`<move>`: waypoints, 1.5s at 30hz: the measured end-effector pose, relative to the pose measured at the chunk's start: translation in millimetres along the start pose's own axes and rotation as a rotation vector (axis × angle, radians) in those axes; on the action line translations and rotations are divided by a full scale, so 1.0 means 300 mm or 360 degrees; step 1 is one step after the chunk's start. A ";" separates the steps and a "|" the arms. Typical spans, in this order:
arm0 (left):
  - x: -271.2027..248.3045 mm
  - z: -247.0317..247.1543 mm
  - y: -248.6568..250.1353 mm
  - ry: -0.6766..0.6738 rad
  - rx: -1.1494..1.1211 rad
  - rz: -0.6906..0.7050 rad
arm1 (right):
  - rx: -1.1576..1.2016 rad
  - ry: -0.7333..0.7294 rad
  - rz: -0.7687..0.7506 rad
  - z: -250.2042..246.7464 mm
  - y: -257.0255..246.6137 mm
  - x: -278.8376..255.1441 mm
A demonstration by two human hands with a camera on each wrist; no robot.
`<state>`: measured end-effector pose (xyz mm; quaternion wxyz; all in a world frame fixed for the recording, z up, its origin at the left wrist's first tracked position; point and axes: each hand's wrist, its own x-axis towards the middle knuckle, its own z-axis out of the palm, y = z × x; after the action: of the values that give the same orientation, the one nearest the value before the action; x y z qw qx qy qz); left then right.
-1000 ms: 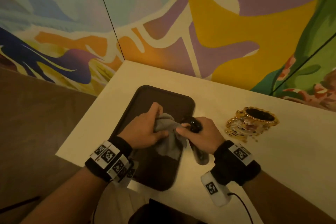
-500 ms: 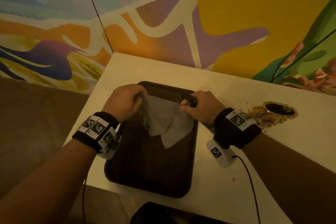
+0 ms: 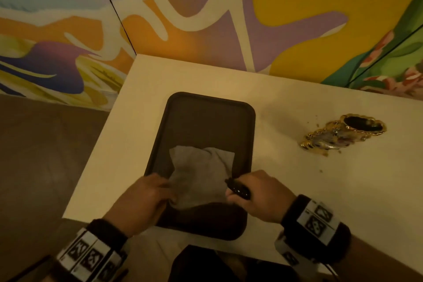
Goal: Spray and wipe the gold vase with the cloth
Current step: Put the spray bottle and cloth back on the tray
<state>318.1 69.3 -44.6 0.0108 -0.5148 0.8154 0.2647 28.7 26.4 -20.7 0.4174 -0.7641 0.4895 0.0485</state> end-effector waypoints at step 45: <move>0.331 0.307 0.062 -0.0449 -0.0129 -0.0734 | 0.0562 0.1056 0.0272 -0.333 0.142 0.552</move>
<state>232.3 33.4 -144.8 0.1638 -0.6448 0.6558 0.3569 47.3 -166.6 -61.0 0.3558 -0.6112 0.6606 -0.2519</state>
